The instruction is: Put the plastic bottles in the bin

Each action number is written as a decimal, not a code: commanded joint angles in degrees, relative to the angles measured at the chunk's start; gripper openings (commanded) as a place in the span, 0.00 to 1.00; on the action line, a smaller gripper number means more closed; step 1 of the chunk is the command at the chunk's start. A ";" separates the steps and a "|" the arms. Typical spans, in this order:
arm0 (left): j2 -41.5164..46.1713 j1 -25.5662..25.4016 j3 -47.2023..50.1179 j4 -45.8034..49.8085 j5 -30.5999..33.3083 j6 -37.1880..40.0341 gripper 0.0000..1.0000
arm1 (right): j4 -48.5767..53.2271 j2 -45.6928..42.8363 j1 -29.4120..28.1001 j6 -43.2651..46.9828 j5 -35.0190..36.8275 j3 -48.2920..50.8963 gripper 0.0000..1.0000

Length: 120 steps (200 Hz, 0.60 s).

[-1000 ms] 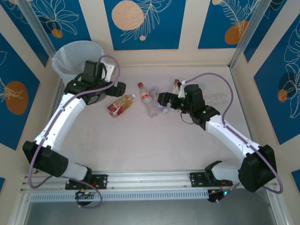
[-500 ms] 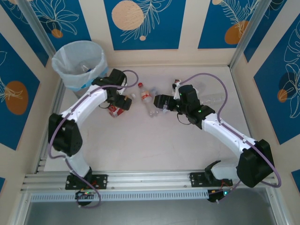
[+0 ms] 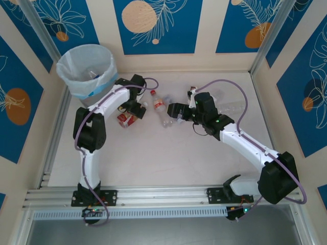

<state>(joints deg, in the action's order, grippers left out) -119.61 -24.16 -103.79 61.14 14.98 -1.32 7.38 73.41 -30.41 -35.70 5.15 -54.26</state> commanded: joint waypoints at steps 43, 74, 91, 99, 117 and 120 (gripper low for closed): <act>-5.57 1.98 -2.82 1.70 1.50 1.36 0.99 | 0.79 -2.74 -0.43 1.33 1.36 -0.51 1.00; -6.64 1.98 -2.67 1.18 -2.20 2.12 0.99 | 1.06 -2.45 -0.42 3.57 -1.06 -0.93 0.99; -6.43 2.01 -2.31 0.74 -3.18 2.04 0.97 | 3.61 -1.44 -0.74 7.56 -2.71 -2.14 1.00; -6.19 2.00 -2.05 0.49 -3.37 2.03 0.95 | 5.02 -0.72 -1.15 10.03 -3.20 -2.86 1.00; -5.83 2.01 -1.79 0.21 -3.92 2.20 0.90 | 8.74 1.39 -3.27 16.31 -3.70 -4.52 1.00; -5.81 2.01 -1.85 0.27 -4.03 2.27 0.89 | 9.57 1.94 -3.95 17.52 -3.53 -5.00 1.00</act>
<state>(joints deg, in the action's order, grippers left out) -125.80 -22.61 -105.12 60.82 13.30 0.12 11.07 72.77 -31.55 -28.10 3.77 -55.88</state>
